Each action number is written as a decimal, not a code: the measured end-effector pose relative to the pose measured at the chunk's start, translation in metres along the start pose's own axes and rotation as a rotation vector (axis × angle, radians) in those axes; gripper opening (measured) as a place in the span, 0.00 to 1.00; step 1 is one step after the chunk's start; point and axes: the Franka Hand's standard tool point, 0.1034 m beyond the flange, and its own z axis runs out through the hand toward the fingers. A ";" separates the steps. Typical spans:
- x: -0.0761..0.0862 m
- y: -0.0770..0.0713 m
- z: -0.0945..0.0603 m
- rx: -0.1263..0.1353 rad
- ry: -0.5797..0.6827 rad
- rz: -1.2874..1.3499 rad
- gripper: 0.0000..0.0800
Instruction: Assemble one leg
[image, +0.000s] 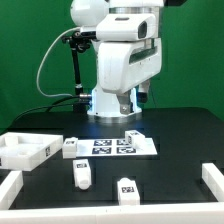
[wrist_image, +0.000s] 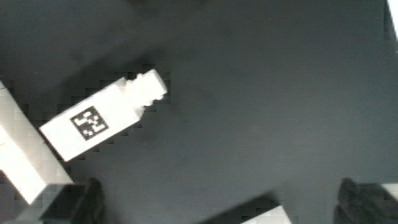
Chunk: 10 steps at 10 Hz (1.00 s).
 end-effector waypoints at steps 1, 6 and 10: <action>-0.001 -0.001 0.000 0.006 -0.004 -0.006 0.81; -0.007 0.005 0.004 -0.011 0.007 0.045 0.81; -0.016 0.028 0.052 0.027 0.021 0.216 0.81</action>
Offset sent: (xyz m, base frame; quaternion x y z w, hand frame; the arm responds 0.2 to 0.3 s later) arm 0.0000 0.0000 0.0000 0.0000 0.0000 0.0000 1.0000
